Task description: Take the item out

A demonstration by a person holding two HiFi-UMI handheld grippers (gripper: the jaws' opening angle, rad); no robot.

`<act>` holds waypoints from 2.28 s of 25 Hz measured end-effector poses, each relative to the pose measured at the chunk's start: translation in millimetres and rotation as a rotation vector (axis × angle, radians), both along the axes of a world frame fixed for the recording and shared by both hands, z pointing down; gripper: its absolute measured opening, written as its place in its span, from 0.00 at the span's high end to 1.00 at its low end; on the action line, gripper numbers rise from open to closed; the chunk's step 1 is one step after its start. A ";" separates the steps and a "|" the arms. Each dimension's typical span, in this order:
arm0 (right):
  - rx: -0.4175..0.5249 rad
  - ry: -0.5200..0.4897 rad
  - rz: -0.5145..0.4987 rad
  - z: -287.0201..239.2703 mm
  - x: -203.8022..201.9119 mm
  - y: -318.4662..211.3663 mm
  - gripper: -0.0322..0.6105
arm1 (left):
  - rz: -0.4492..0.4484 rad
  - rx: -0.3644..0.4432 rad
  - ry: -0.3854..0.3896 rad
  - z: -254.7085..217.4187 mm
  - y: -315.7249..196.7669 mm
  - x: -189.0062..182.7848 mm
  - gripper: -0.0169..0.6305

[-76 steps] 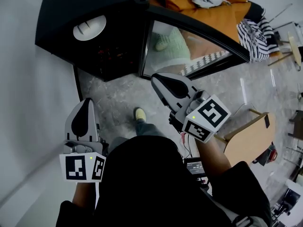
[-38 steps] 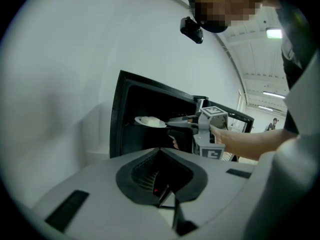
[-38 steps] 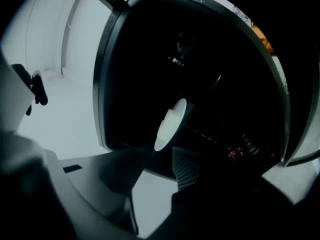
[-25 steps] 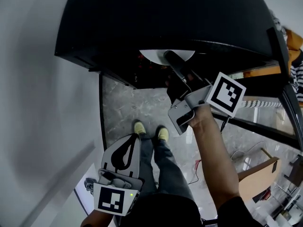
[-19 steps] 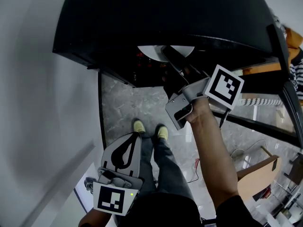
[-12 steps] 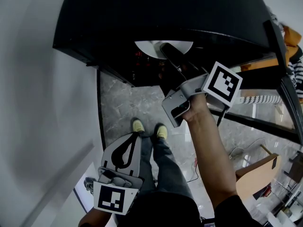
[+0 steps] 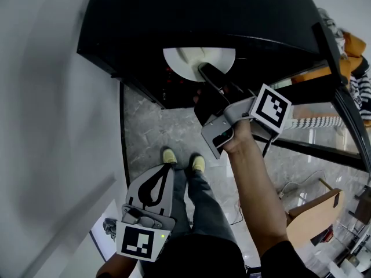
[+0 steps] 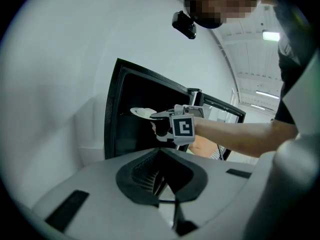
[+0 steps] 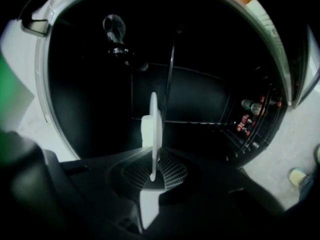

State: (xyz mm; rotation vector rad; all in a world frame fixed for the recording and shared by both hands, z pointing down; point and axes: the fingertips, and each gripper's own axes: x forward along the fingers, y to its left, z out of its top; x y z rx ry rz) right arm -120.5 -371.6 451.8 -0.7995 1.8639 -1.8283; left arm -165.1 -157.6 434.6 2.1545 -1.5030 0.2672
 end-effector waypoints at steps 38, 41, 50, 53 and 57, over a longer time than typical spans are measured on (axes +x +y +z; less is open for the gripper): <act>-0.075 0.139 -0.187 -7.9 80.5 161.8 0.91 | 0.028 0.141 -0.066 -52.6 0.8 8.7 0.96; -0.035 0.146 -0.229 -22.4 86.8 179.2 0.91 | 0.027 0.140 -0.066 -60.7 6.3 5.3 0.96; -0.014 0.121 -0.264 -90.5 137.2 233.9 0.91 | 0.047 0.148 -0.076 -96.4 30.1 48.2 0.96; -0.001 0.103 -0.269 -120.9 158.2 248.6 0.91 | 0.058 0.160 -0.079 -122.0 38.6 72.6 0.96; 0.019 0.083 -0.266 -134.1 166.4 253.8 0.91 | 0.067 0.177 -0.073 -129.6 40.4 83.4 0.96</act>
